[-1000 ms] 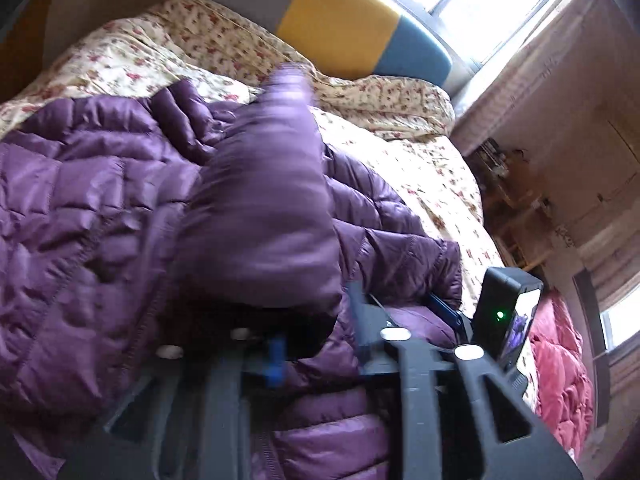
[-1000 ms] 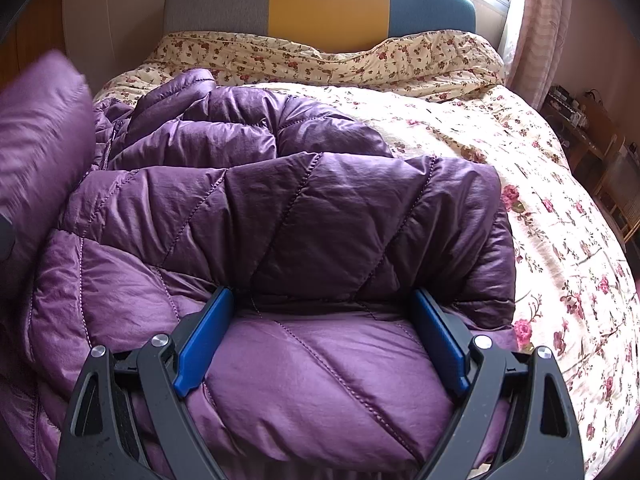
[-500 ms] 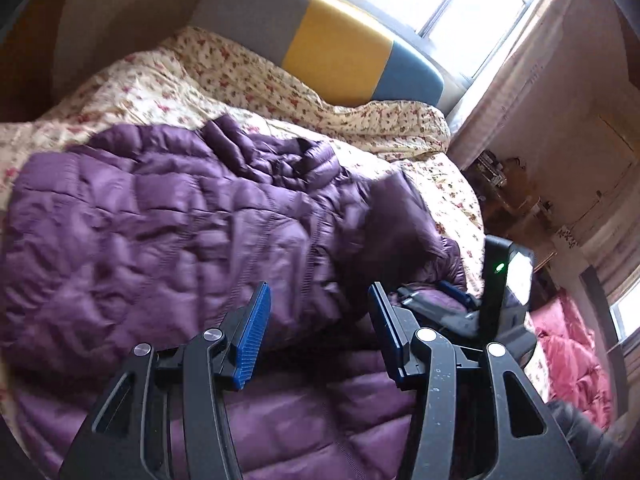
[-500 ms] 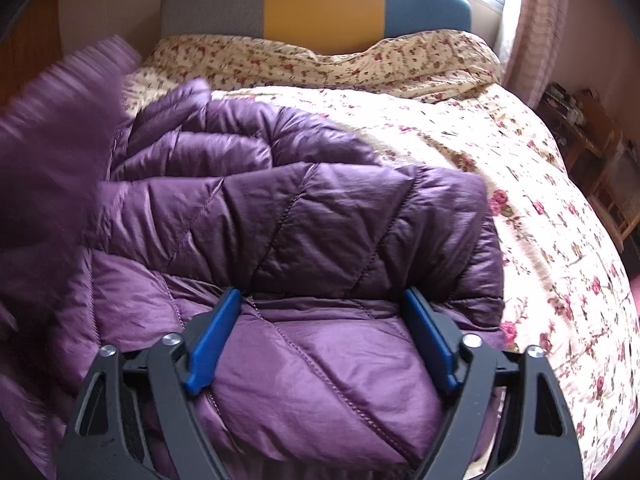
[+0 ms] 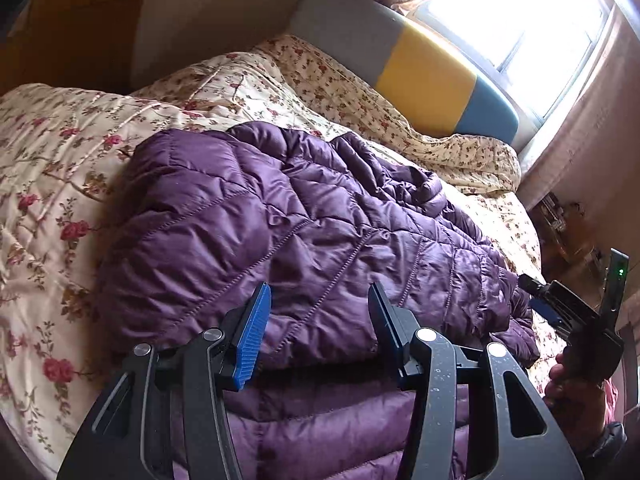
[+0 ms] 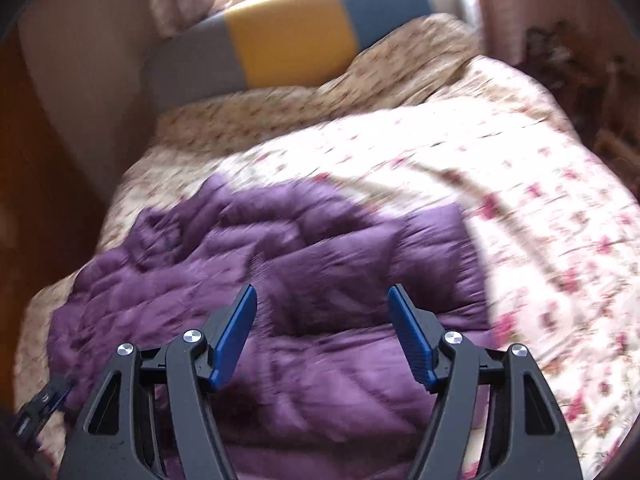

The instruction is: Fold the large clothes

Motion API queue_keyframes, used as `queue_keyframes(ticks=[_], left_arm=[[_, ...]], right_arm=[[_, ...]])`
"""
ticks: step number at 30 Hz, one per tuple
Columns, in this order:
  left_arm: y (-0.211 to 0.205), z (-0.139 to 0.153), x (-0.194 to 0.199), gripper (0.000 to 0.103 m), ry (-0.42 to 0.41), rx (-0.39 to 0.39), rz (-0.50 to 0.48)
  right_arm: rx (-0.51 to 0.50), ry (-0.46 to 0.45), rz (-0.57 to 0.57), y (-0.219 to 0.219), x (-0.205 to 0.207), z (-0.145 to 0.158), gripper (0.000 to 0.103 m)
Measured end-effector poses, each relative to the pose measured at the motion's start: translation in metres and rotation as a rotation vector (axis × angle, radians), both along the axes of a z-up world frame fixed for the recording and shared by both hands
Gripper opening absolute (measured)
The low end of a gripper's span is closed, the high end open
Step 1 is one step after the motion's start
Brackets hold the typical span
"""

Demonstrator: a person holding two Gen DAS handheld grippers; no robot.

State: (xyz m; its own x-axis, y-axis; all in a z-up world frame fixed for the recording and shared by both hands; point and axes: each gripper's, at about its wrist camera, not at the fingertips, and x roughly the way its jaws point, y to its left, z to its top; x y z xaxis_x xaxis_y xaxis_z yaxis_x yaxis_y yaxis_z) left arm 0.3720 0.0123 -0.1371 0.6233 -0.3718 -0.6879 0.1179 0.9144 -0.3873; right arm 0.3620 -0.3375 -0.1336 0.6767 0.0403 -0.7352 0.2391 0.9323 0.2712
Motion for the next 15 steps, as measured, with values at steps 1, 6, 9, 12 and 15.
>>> queue_keyframes(ticks=[1,6,9,12,15], left_arm=[[0.001,0.001,0.0,0.05,-0.005,0.008,0.0],[0.006,0.002,-0.001,0.05,-0.014,0.027,0.005],[0.01,0.004,-0.002,0.05,-0.029,0.043,0.006],[0.013,0.005,0.001,0.05,-0.036,0.064,0.02],[0.015,0.002,0.008,0.05,-0.032,0.077,0.04]], right_arm=[[0.002,0.017,0.03,0.009,0.005,-0.004,0.071],[0.03,0.104,0.106,0.042,0.018,-0.027,0.037],[-0.06,0.092,0.116,0.05,0.014,-0.026,0.013],[-0.128,0.085,0.112,0.047,0.009,-0.023,0.008],[-0.197,0.09,0.105,0.043,0.003,-0.023,0.007]])
